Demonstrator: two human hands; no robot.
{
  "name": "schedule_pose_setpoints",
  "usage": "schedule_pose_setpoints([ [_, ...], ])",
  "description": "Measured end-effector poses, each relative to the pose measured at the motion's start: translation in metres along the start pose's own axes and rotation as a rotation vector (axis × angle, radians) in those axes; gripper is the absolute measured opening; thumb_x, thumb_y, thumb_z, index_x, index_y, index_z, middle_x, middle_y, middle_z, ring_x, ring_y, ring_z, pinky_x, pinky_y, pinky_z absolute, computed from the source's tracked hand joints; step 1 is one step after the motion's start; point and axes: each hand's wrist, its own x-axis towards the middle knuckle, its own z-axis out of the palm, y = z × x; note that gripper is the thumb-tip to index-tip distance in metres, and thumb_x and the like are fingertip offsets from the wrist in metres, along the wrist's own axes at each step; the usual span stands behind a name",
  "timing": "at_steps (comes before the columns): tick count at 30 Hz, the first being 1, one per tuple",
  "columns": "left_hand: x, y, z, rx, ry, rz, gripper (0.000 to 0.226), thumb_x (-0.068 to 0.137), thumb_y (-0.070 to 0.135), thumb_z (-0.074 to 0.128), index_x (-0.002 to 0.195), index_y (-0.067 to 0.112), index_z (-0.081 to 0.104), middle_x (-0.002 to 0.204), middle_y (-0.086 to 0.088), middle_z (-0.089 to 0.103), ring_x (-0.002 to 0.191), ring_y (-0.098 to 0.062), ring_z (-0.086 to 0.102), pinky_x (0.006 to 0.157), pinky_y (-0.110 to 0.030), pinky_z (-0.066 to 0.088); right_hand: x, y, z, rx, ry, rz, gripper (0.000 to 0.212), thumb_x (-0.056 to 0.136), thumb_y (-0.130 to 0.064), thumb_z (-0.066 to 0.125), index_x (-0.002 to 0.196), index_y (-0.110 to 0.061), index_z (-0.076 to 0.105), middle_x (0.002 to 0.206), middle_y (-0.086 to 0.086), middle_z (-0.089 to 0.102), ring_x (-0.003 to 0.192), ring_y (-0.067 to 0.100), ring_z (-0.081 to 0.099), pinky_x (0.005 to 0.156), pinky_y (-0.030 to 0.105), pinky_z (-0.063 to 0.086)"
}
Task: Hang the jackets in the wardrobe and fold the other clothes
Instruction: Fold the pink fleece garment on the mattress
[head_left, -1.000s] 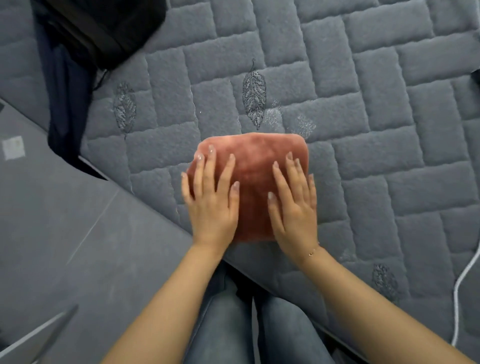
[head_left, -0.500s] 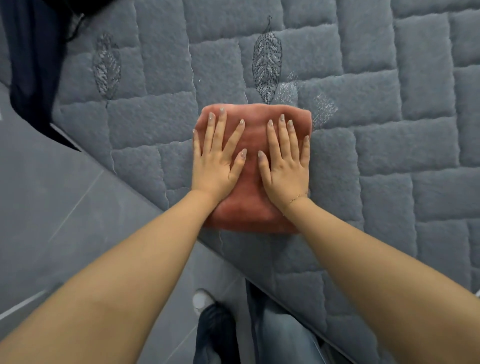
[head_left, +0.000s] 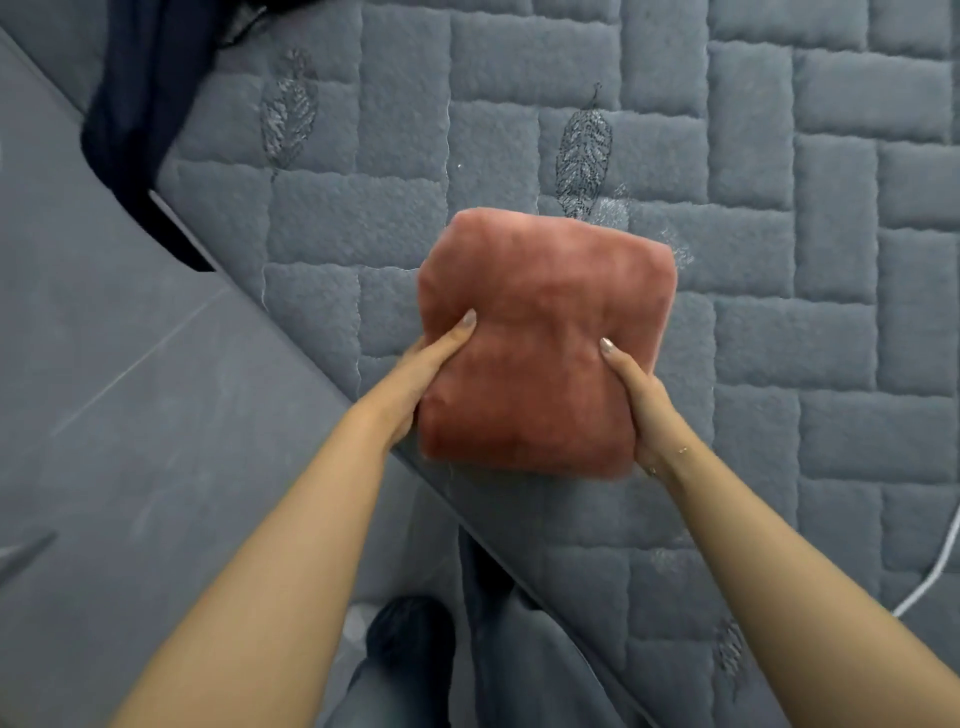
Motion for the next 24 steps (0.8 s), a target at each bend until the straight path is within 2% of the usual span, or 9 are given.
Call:
schedule_pose_setpoints([
  [2, -0.019, 0.009, 0.0, -0.01, -0.107, -0.038, 0.048, 0.073, 0.061, 0.072, 0.105, 0.026, 0.077, 0.111, -0.001, 0.074, 0.103, -0.015, 0.07, 0.082, -0.026, 0.057, -0.011, -0.013, 0.006, -0.025, -0.063, 0.041, 0.07, 0.063, -0.062, 0.079, 0.12, -0.022, 0.067, 0.114, 0.006, 0.072, 0.104, 0.023, 0.069, 0.088, 0.038, 0.055],
  [3, -0.032, 0.013, -0.003, -0.035, -0.141, -0.045, 0.04, 0.075, 0.06, 0.071, 0.099, 0.03, 0.079, 0.11, -0.001, 0.074, 0.102, -0.015, 0.07, 0.077, -0.024, 0.058, -0.02, -0.019, 0.011, -0.046, -0.105, 0.038, 0.065, 0.065, -0.064, 0.077, 0.117, -0.025, 0.07, 0.115, 0.006, 0.072, 0.105, 0.024, 0.069, 0.087, 0.039, 0.056],
  [5, -0.067, 0.019, -0.014, -0.111, -0.151, -0.015, 0.034, 0.081, 0.056, 0.069, 0.099, 0.029, 0.079, 0.111, -0.003, 0.074, 0.103, -0.016, 0.07, 0.075, -0.024, 0.057, -0.047, -0.03, 0.028, -0.078, -0.211, 0.018, 0.051, 0.069, -0.064, 0.073, 0.107, -0.03, 0.075, 0.115, 0.006, 0.071, 0.105, 0.023, 0.069, 0.077, 0.035, 0.058],
  [9, -0.181, 0.034, -0.058, -0.3, -0.046, 0.115, 0.033, 0.078, 0.052, 0.072, 0.097, 0.025, 0.079, 0.11, -0.007, 0.074, 0.1, -0.02, 0.071, 0.074, -0.028, 0.058, -0.129, -0.058, 0.101, -0.231, -0.376, -0.008, 0.05, 0.066, -0.065, 0.076, 0.103, -0.031, 0.076, 0.113, 0.007, 0.072, 0.102, 0.024, 0.07, 0.071, 0.033, 0.059],
  [13, -0.324, 0.034, -0.13, -0.446, 0.045, 0.278, 0.047, 0.068, 0.055, 0.08, 0.103, 0.024, 0.078, 0.112, -0.007, 0.073, 0.103, -0.02, 0.07, 0.075, -0.03, 0.058, -0.221, -0.079, 0.219, -0.382, -0.555, -0.068, 0.055, 0.061, -0.058, 0.082, 0.108, -0.031, 0.074, 0.114, 0.008, 0.072, 0.101, 0.025, 0.07, 0.071, 0.033, 0.058],
  [15, -0.401, 0.031, -0.167, -0.543, 0.116, 0.384, 0.051, 0.061, 0.053, 0.085, 0.102, 0.024, 0.079, 0.11, -0.006, 0.074, 0.101, -0.019, 0.071, 0.073, -0.029, 0.058, -0.274, -0.082, 0.289, -0.436, -0.68, -0.081, 0.052, 0.062, -0.053, 0.084, 0.107, -0.03, 0.075, 0.112, 0.008, 0.073, 0.099, 0.024, 0.071, 0.069, 0.032, 0.059],
  [18, -0.517, 0.019, -0.22, -0.668, 0.302, 0.536, 0.038, 0.064, 0.045, 0.082, 0.095, 0.024, 0.08, 0.104, -0.005, 0.075, 0.093, -0.017, 0.073, 0.066, -0.028, 0.058, -0.362, -0.068, 0.402, -0.552, -0.84, -0.136, 0.044, 0.061, -0.046, 0.086, 0.101, -0.029, 0.077, 0.107, 0.007, 0.074, 0.095, 0.022, 0.072, 0.067, 0.029, 0.059],
  [21, -0.624, 0.004, -0.271, -0.742, 0.509, 0.671, 0.032, 0.07, 0.045, 0.076, 0.096, 0.026, 0.08, 0.105, -0.006, 0.075, 0.094, -0.019, 0.073, 0.065, -0.029, 0.059, -0.447, -0.043, 0.512, -0.695, -0.993, -0.198, 0.056, 0.061, -0.043, 0.083, 0.112, -0.022, 0.074, 0.105, 0.007, 0.075, 0.093, 0.021, 0.073, 0.069, 0.029, 0.059],
  [24, -0.716, -0.018, -0.316, -0.838, 0.666, 0.803, 0.039, 0.065, 0.046, 0.084, 0.098, 0.026, 0.079, 0.107, -0.007, 0.075, 0.095, -0.019, 0.073, 0.066, -0.029, 0.059, -0.52, -0.016, 0.607, -0.703, -1.225, -0.149, 0.058, 0.067, -0.042, 0.081, 0.119, -0.02, 0.07, 0.109, 0.009, 0.073, 0.095, 0.023, 0.072, 0.073, 0.032, 0.058],
])
